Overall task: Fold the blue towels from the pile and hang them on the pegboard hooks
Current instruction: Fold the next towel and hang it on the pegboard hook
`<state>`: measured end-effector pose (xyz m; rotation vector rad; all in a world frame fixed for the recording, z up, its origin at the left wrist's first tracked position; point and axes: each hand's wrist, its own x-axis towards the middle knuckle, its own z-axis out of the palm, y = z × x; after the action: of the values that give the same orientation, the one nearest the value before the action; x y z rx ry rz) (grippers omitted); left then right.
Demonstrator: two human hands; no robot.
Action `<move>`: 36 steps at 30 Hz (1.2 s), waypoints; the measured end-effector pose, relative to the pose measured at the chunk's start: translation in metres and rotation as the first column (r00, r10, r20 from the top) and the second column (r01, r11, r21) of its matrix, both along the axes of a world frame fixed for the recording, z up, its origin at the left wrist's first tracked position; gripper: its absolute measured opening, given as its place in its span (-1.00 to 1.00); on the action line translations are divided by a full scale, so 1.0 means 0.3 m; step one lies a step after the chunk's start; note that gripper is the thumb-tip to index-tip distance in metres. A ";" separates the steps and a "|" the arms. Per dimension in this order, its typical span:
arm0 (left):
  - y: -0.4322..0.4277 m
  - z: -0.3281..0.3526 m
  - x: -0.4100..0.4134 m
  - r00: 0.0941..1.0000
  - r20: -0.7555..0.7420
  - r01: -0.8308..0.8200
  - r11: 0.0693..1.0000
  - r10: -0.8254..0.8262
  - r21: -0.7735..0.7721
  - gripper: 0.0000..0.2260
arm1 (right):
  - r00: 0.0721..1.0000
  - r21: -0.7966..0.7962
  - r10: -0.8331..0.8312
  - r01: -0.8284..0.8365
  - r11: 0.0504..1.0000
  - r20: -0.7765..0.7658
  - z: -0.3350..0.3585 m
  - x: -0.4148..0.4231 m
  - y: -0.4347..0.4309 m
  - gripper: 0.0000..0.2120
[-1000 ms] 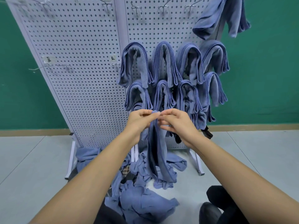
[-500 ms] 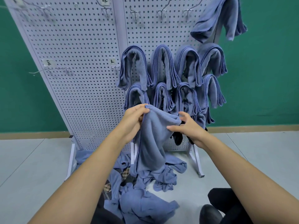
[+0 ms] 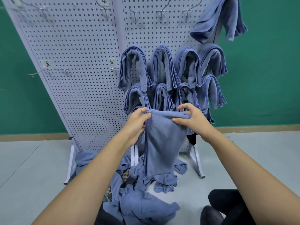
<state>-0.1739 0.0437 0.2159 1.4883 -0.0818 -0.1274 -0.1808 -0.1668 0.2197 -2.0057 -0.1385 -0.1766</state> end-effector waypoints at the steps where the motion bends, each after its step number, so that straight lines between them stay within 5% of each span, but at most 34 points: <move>1: -0.010 -0.001 0.001 1.000 0.015 0.020 1.000 -0.020 0.015 -0.89 | 1.000 -0.062 0.022 -0.021 0.998 0.013 0.003 -0.003 -0.004 -0.64; 8: -0.045 -0.011 0.004 0.989 0.034 0.146 0.989 -0.146 0.011 -0.90 | 0.983 -0.335 0.175 -0.147 0.931 0.056 0.000 -0.022 0.035 -0.83; 22: -0.027 -0.120 -0.033 0.975 -0.195 -0.085 0.989 0.108 0.122 -0.68 | 0.996 -0.287 0.020 0.004 0.958 0.082 0.114 -0.049 0.044 -0.83; 25: -0.040 -0.160 -0.060 0.942 -0.324 -0.077 0.996 0.085 0.037 -0.58 | 0.993 -0.195 -0.004 0.027 0.980 0.114 0.221 -0.054 0.033 -0.81; 28: -0.059 -0.170 -0.089 0.917 -0.391 -0.088 0.996 0.078 -0.006 -0.69 | 0.988 -0.094 -0.001 0.016 0.995 0.156 0.340 -0.059 0.019 -0.75; 36: -0.067 -0.170 -0.105 0.782 -0.552 -0.071 0.838 -0.290 -0.541 -0.61 | 0.979 0.251 -0.032 -0.021 0.968 0.202 0.498 -0.062 -0.064 -0.76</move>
<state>-0.2053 0.0237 0.1649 0.8099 0.3089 -0.6431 -0.1993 -0.1859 0.3693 -1.7309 -0.2302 -0.3862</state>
